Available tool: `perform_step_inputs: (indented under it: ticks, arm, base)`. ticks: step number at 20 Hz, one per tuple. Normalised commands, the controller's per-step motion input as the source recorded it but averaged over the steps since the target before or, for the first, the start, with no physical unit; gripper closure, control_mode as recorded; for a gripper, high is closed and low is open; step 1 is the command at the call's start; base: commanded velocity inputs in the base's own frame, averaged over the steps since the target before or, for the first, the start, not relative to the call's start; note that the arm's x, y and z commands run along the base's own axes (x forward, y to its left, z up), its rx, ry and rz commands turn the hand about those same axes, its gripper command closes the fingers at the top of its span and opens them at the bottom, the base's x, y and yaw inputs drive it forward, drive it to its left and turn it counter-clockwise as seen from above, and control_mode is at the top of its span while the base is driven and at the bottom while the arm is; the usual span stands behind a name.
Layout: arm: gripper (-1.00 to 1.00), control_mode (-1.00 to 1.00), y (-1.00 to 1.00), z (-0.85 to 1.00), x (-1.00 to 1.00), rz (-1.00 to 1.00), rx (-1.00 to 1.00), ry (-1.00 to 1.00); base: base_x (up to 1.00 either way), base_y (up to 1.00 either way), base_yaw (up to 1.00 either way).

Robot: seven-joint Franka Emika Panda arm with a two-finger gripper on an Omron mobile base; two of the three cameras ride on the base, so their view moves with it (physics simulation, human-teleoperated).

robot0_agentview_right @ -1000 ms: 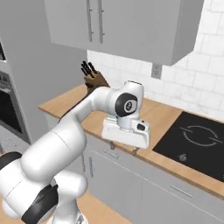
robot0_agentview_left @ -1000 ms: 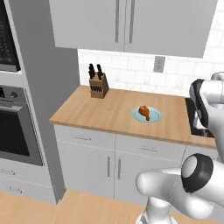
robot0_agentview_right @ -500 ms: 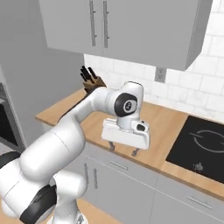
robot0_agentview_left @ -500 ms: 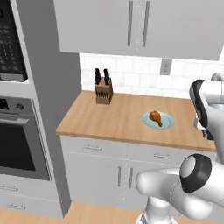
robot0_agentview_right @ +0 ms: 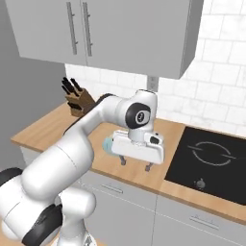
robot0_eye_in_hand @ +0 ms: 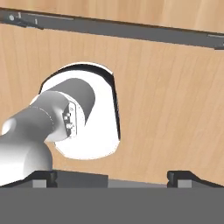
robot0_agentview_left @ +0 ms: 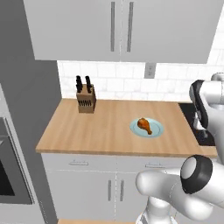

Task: Pick up the knife from the drawer and place it on the cutting board. Then place the meat from the plate to the cutting board.

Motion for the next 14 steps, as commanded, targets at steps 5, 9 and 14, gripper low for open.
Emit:
perform_step_inputs:
  ticks: [5,9,14]
  arm:
    - [-1.00,1.00,0.00,0.00,0.00,0.00,0.00,0.00]
    - [-1.00,-1.00,0.61,-0.38,0.31,0.10,0.01,-0.02]
    - [-1.00,-1.00,0.63,-0.64,0.80,0.39,0.00,-0.11]
  base:
    - [0.38,0.11,-0.23]
    - [0.12,0.13,0.00]
    - [0.00,0.00,0.00]
